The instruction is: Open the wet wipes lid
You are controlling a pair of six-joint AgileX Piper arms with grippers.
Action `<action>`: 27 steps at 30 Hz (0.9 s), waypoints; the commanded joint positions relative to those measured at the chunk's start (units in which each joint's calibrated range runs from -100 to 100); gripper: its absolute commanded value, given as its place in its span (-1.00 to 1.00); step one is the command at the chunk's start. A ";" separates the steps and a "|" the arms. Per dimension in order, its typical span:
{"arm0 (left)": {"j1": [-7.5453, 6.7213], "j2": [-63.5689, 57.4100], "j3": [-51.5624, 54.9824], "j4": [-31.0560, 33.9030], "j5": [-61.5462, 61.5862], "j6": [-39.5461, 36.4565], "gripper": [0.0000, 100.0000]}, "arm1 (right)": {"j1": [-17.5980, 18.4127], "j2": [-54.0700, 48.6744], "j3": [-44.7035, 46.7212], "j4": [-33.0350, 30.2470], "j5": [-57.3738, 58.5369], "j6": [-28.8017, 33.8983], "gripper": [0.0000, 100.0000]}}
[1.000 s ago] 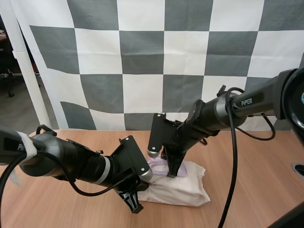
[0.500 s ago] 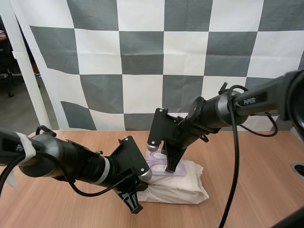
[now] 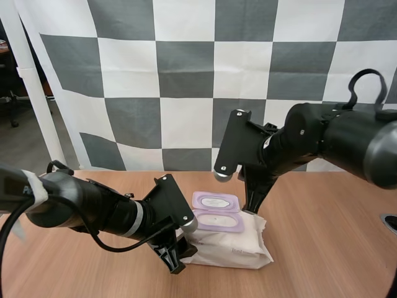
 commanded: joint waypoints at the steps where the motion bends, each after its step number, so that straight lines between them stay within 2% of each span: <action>1: 0.08 -1.23 -0.76 0.96 1.92 0.88 1.00 | 0.00 -15.72 -0.08 -1.39 4.69 14.46 -1.00; 9: 0.15 -17.49 -1.98 3.51 11.77 -0.31 1.00 | 0.00 -29.45 -0.08 -1.39 4.69 22.32 -1.00; 15: 0.15 -34.41 -5.90 11.99 24.34 -10.40 1.00 | 0.00 -34.60 -0.08 -0.88 4.69 26.40 -1.00; 17: 0.95 -36.62 -8.73 13.39 30.60 -14.99 1.00 | 0.00 -35.88 -0.08 -0.12 4.69 26.76 -1.00; 19: 1.85 -38.40 -11.39 13.65 35.38 -16.05 1.00 | 0.00 -36.93 -0.08 0.95 4.69 27.53 -1.00; 23: 2.77 -43.03 -15.68 12.24 42.82 -16.79 0.48 | 0.00 -38.36 -0.08 2.19 5.59 27.53 -1.00; 27: 2.77 -46.06 -17.68 10.20 43.73 -20.47 -0.24 | 0.00 -38.50 -0.08 1.82 6.39 28.91 -1.00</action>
